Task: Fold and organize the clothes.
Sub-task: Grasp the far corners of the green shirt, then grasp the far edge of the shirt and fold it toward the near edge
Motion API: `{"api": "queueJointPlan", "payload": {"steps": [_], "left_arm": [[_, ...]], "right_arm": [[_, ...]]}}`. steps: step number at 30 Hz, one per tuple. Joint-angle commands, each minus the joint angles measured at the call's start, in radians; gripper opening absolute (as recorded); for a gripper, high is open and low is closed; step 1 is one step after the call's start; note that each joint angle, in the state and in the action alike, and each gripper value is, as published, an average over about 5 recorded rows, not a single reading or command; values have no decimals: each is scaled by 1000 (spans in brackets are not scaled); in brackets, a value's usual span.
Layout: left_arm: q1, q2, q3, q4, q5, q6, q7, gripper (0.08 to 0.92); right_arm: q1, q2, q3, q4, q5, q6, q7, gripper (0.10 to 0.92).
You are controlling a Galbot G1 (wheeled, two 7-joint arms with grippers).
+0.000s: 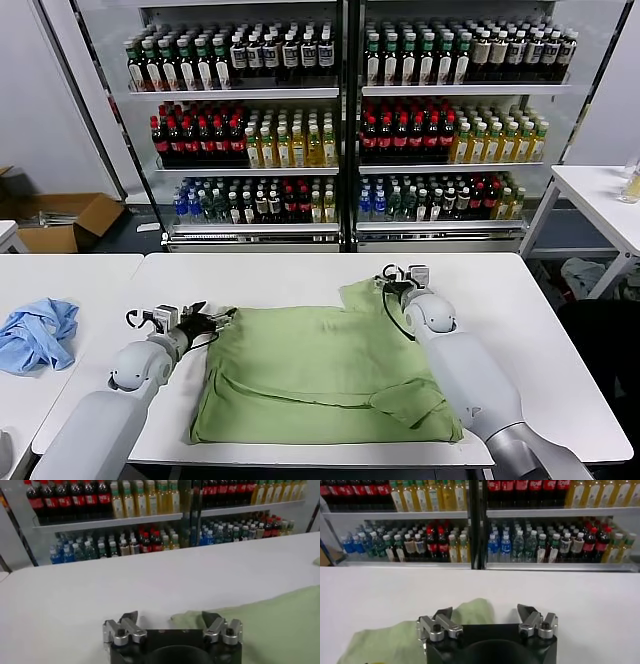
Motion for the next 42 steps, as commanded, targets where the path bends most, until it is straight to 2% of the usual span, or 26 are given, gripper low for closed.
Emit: {"api": "queueJointPlan", "payload": {"steps": [1,13,18,22,28,34,42], "left_arm": [[12,0,0,14,-11,-10,22,655],[29,0,-11,7,-10,-16,42,300],[31,3,-12,2,-15,-39,41,155],[36,15,-19,-37,-63,-52,27,89],[74,45,-34,-160,-135,-29,2,84],[164,53,-62,-260,-141,-35,-10,84],[291,69,-135,-302,-141,-67,-9,84]], "right_arm": [[9,11,2,-32,-1,41,-31,610],[23,25,3,-62,-2,36,-49,264],[18,20,12,-46,5,78,-71,130],[0,-4,22,42,37,97,-74,106],[-57,-67,33,256,96,41,-44,106],[-209,-135,78,482,118,-32,-13,106],[-423,-226,176,794,161,-108,43,106]]}}
